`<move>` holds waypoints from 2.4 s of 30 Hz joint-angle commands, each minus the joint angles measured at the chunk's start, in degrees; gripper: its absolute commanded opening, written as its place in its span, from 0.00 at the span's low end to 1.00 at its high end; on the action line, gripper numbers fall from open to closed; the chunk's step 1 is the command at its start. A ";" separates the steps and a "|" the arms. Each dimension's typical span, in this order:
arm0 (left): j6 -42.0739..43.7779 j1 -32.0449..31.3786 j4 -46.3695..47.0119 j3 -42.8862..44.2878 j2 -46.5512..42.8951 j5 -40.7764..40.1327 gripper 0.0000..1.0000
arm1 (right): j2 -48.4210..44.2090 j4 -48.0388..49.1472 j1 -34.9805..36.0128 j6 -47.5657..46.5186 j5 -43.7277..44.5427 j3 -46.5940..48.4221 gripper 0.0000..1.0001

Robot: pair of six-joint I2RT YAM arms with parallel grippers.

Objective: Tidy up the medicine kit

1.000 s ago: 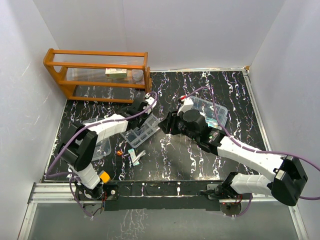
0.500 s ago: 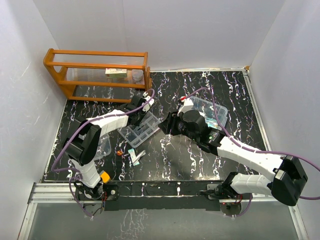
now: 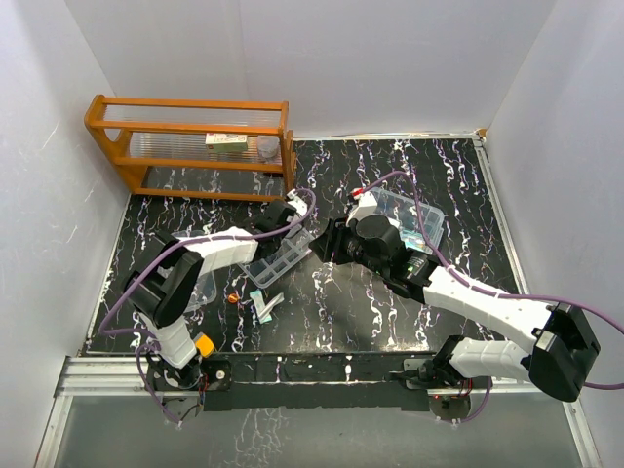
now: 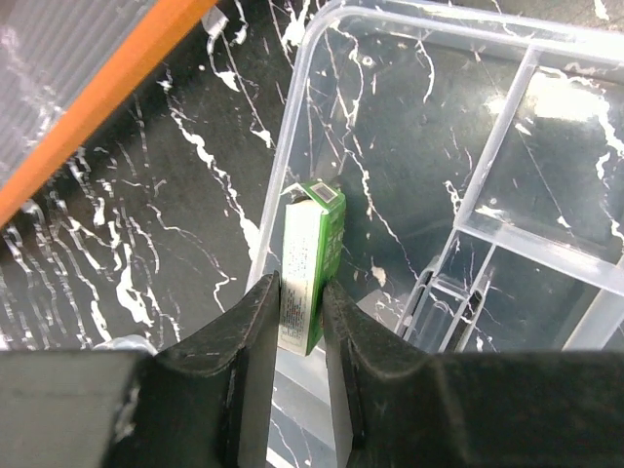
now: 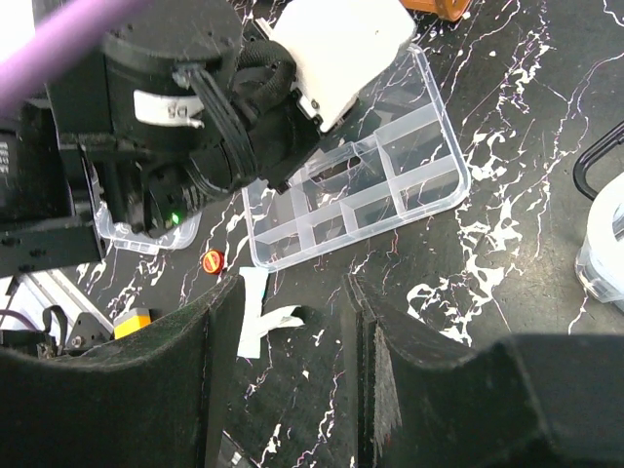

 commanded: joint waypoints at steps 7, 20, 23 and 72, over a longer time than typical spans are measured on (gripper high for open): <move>5.59 -3.55 3.90 -0.17 -1.06 -9.70 0.27 | -1.80 3.64 0.12 0.15 1.31 -0.24 0.42; 3.07 -3.85 3.42 -0.83 -1.01 -5.20 0.26 | -2.83 3.31 0.18 0.10 1.79 -0.61 0.42; 0.72 -3.78 2.53 -1.13 -1.50 -3.58 0.26 | -3.00 3.31 0.09 0.16 1.89 -0.77 0.42; -4.46 -5.07 1.68 -2.58 -1.80 -6.31 0.16 | -3.62 3.74 0.18 1.18 2.38 -2.35 0.42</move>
